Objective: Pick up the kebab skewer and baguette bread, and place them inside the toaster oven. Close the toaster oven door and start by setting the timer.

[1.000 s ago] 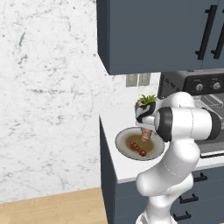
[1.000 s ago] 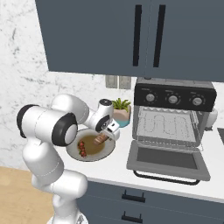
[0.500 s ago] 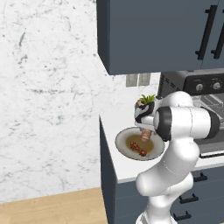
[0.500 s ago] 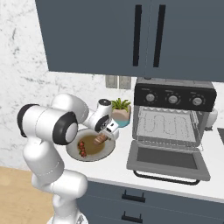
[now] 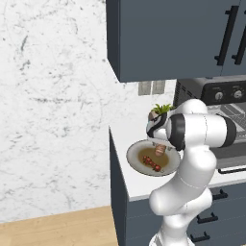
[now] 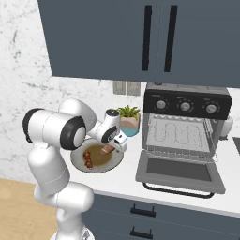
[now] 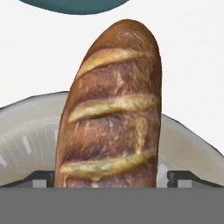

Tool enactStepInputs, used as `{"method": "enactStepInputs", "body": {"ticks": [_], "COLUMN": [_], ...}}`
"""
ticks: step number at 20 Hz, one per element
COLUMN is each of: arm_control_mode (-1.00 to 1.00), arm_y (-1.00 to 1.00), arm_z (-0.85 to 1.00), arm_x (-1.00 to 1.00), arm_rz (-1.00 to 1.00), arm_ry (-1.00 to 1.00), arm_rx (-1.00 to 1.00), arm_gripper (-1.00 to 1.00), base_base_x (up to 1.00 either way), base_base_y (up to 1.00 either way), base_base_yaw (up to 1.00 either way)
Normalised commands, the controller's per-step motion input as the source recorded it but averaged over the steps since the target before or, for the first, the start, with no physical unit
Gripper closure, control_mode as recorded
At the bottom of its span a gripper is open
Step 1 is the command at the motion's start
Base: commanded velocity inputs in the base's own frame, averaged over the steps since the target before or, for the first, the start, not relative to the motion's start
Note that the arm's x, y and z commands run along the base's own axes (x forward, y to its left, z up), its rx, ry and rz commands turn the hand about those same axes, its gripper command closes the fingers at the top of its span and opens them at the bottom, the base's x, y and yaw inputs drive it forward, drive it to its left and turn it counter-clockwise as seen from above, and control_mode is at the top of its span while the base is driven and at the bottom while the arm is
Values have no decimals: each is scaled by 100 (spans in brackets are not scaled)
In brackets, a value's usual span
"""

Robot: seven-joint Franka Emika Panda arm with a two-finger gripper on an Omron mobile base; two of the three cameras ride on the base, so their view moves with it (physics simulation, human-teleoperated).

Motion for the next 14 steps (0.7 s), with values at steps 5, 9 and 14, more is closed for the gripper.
{"method": "enactStepInputs", "body": {"ticks": [5,9,14], "arm_control_mode": [-100,-100,-100], "arm_y": [0,0,0], "arm_z": [0,0,0], "arm_x": [0,0,0], "arm_rz": [0,0,0], "arm_ry": [0,0,0], "arm_rx": [0,0,0], "arm_gripper": [100,100,100], "base_base_x": [0,0,0], "base_base_y": [0,0,0], "base_base_yaw": [0,0,0]}}
